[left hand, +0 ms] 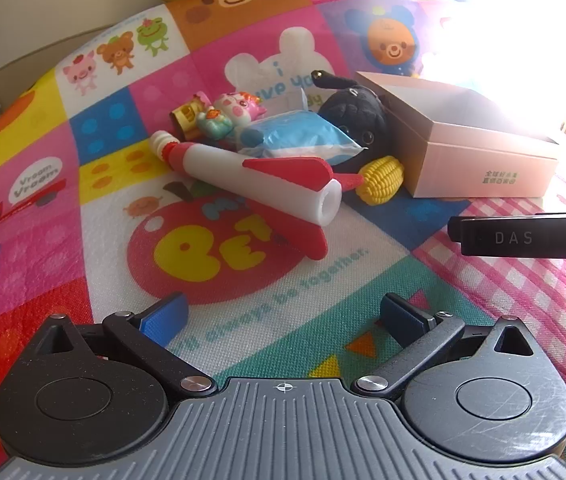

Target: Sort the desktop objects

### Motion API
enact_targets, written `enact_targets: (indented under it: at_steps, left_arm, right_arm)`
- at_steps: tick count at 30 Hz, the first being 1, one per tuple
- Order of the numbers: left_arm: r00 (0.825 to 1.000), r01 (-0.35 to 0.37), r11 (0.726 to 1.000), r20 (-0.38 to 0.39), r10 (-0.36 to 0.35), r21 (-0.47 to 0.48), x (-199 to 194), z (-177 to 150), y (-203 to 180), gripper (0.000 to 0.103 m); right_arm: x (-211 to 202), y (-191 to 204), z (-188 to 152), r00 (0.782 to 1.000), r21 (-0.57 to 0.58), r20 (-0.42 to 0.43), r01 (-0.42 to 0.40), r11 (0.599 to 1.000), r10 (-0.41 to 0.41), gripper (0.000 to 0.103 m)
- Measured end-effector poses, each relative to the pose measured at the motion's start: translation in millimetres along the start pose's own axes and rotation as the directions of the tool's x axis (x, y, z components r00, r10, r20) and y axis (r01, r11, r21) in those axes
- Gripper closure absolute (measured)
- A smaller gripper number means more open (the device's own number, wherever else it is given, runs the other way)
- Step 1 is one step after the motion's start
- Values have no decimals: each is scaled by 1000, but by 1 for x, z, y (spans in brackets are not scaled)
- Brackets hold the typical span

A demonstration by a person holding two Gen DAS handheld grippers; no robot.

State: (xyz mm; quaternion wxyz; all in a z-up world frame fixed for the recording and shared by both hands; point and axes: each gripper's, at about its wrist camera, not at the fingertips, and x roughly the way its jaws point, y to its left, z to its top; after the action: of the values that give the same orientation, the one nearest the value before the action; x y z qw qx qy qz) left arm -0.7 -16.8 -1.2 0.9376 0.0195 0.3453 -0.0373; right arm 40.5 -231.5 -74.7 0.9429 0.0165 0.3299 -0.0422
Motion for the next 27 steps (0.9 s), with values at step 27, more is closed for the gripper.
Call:
enact_targets:
  at_steps: [27]
  left_arm:
    - [1000,6,1000,-1,-6,-7,0,-1,1,0]
  right_arm:
    - [0,0,0,1000,0,-2,1,1000,-1,0]
